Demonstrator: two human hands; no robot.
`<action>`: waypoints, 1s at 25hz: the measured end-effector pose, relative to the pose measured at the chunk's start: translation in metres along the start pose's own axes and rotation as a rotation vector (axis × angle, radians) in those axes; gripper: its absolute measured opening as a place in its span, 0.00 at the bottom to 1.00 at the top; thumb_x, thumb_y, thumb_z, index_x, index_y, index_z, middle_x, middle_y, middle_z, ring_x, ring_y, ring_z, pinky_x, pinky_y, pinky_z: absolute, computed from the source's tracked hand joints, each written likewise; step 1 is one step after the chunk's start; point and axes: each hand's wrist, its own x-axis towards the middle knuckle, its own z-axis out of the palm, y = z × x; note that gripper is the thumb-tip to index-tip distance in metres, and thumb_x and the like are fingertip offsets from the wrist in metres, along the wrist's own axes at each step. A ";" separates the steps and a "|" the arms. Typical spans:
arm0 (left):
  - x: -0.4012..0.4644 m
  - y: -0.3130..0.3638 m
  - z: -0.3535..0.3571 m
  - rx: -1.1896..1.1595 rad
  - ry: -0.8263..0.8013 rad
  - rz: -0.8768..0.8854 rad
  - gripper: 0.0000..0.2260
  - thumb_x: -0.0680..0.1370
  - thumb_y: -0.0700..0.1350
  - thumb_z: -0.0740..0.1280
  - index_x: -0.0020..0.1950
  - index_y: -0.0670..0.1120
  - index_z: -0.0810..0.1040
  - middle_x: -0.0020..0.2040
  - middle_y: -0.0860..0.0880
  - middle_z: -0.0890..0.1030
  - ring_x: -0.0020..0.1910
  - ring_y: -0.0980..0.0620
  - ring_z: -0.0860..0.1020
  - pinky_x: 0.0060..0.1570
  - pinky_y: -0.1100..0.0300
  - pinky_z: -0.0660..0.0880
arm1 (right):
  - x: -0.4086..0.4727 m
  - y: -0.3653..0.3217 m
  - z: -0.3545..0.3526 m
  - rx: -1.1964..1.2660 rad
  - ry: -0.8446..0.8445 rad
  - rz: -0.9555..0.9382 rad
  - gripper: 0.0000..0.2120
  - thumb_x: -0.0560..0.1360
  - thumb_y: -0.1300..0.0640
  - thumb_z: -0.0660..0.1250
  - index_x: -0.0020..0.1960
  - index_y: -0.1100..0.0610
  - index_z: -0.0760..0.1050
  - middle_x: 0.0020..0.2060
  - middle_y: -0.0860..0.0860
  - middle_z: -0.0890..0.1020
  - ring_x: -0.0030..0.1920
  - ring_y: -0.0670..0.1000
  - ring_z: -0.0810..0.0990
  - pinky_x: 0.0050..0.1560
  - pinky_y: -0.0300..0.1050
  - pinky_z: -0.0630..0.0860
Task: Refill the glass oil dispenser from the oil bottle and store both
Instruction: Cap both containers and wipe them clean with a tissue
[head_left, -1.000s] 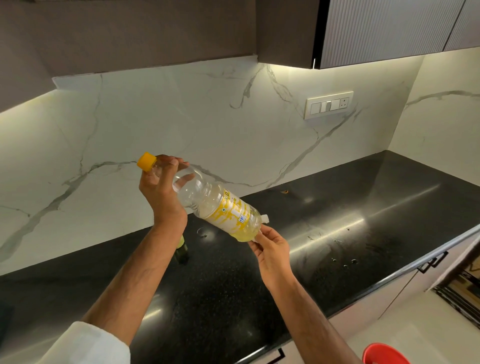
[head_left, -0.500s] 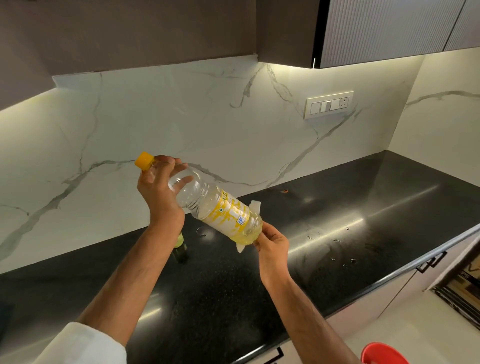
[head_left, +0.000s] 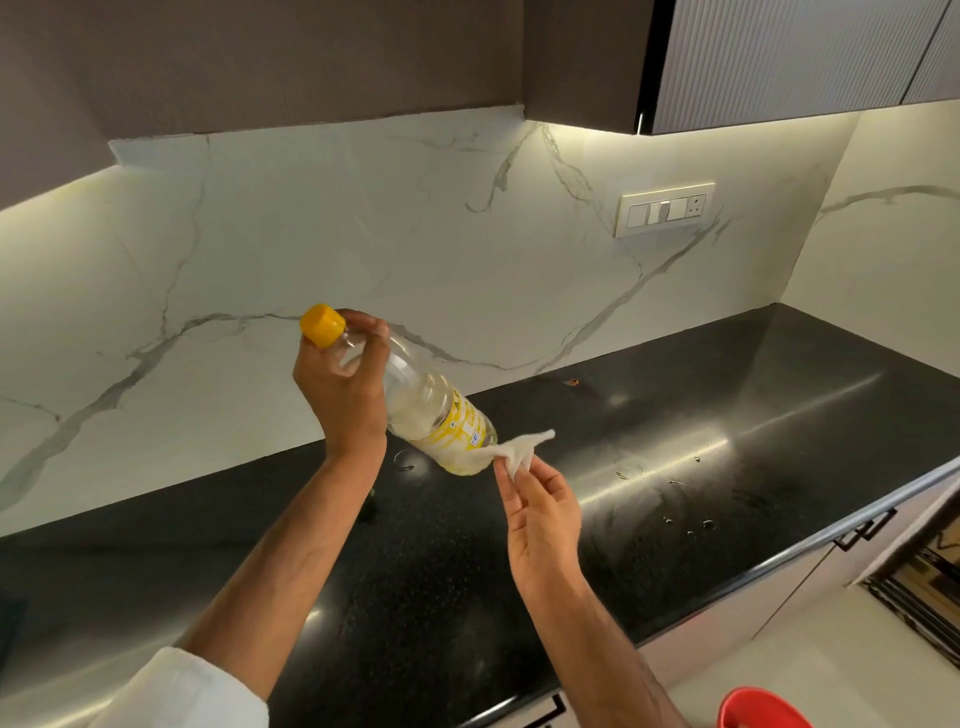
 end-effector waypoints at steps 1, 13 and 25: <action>-0.001 -0.003 0.000 0.013 -0.002 -0.008 0.04 0.76 0.43 0.71 0.48 0.50 0.80 0.47 0.40 0.84 0.49 0.40 0.83 0.51 0.34 0.80 | 0.001 -0.002 0.000 -0.170 -0.032 -0.113 0.11 0.79 0.68 0.69 0.61 0.64 0.79 0.55 0.58 0.86 0.56 0.54 0.87 0.54 0.45 0.84; -0.007 -0.019 0.009 0.122 -0.020 -0.210 0.05 0.75 0.44 0.74 0.49 0.47 0.81 0.43 0.53 0.85 0.45 0.52 0.84 0.49 0.45 0.83 | -0.007 0.000 -0.017 -0.916 -0.556 -0.389 0.17 0.75 0.71 0.65 0.55 0.51 0.74 0.46 0.50 0.79 0.41 0.47 0.77 0.38 0.42 0.76; -0.033 -0.026 0.002 0.306 -0.174 -0.189 0.04 0.75 0.46 0.74 0.46 0.53 0.80 0.43 0.58 0.84 0.46 0.61 0.82 0.48 0.60 0.77 | 0.021 0.003 0.012 -1.195 -0.662 -0.198 0.28 0.74 0.56 0.68 0.71 0.41 0.70 0.65 0.43 0.72 0.66 0.46 0.75 0.63 0.43 0.76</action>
